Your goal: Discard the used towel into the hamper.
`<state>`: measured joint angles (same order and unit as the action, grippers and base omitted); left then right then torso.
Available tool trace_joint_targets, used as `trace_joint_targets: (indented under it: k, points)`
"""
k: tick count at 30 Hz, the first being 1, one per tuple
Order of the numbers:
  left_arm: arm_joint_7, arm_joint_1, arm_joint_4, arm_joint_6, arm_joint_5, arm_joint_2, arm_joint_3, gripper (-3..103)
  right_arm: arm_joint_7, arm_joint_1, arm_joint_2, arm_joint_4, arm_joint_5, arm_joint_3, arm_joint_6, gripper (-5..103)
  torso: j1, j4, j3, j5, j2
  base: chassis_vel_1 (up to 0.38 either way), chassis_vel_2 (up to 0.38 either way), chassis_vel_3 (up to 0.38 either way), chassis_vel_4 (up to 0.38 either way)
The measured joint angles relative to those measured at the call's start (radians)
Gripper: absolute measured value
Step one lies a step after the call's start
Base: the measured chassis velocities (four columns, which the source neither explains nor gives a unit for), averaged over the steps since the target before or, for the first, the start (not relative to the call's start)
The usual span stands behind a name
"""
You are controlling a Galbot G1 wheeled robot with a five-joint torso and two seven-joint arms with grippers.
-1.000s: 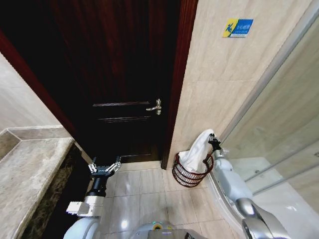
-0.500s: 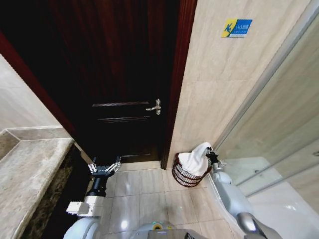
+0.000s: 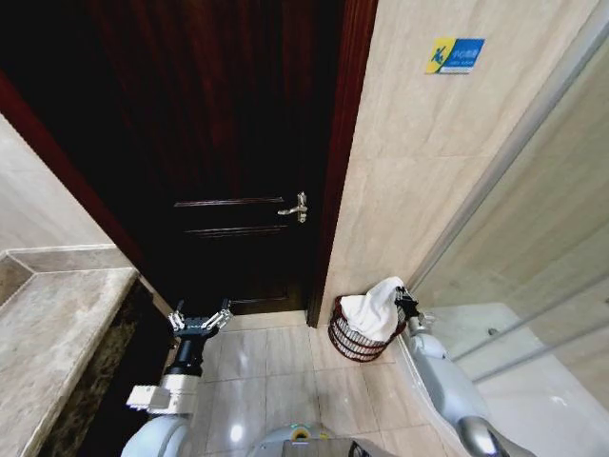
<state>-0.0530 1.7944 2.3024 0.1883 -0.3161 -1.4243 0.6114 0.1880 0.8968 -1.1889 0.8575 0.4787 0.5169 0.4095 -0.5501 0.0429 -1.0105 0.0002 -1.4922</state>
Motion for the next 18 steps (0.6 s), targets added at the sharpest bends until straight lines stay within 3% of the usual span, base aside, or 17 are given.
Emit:
trace_joint_targets:
  k: [11, 18]
  points:
    - [0.0, 0.0, 0.0, 0.0, 0.0, 0.0, 0.0, 100, -0.018, 0.112, -0.034, 0.036, -0.081, 0.039, -0.042, 4, 0.0, 0.0, 0.0, 0.0003, 0.0, -0.069, 0.076, 0.036, -0.064]
    - [0.0, 0.0, 0.0, 0.0, 0.0, 0.0, 0.0, 100, 0.029, 0.071, -0.069, -0.108, -0.11, 0.078, -0.084, 4, 0.001, 0.0, 0.0, -0.0004, 0.0, 0.016, -0.044, -0.046, 0.023]
